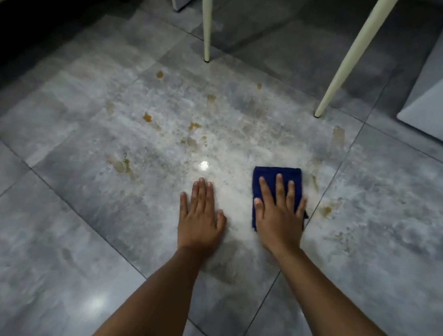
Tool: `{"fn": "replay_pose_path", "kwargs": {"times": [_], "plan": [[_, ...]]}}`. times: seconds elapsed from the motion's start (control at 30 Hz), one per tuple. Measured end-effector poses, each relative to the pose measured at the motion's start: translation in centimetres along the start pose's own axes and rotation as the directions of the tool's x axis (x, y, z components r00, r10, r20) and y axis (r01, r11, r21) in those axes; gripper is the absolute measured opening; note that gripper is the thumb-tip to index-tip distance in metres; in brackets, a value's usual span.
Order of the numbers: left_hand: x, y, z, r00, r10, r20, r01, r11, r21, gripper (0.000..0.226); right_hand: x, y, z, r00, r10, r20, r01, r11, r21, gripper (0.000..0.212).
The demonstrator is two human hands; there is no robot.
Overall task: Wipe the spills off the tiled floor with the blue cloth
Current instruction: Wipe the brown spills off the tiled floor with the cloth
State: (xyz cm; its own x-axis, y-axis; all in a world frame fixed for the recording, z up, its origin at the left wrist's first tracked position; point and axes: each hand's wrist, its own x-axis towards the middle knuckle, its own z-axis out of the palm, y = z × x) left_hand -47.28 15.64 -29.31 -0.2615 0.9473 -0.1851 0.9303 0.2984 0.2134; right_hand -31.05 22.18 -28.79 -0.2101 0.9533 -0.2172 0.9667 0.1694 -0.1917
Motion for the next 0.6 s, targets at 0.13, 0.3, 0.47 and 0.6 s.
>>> {"fn": "replay_pose_path", "kwargs": {"times": [0.13, 0.3, 0.47, 0.6], "plan": [[0.0, 1.0, 0.4, 0.999, 0.046, 0.000, -0.046, 0.998, -0.047, 0.071, 4.5, 2.1, -1.5, 1.000, -0.028, 0.009, 0.028, 1.000, -0.006, 0.054], [0.3, 6.5, 1.3, 0.930, 0.365, -0.031, -0.366, 0.931, -0.012, 0.068, 4.3, 8.9, -3.4, 0.957, 0.291, 0.016, -0.291, 0.952, 0.096, 0.055], [3.6, 10.0, 1.1, 0.976, 0.215, -0.030, -0.215, 0.976, -0.021, 0.067, -2.9, 7.5, -1.5, 0.955, 0.297, 0.007, -0.297, 0.954, 0.035, 0.056], [5.5, 11.7, 1.6, 0.982, 0.183, -0.056, -0.184, 0.983, -0.015, 0.068, 0.1, 10.4, -2.4, 0.983, 0.186, -0.002, -0.186, 0.983, 0.008, 0.055]]}}
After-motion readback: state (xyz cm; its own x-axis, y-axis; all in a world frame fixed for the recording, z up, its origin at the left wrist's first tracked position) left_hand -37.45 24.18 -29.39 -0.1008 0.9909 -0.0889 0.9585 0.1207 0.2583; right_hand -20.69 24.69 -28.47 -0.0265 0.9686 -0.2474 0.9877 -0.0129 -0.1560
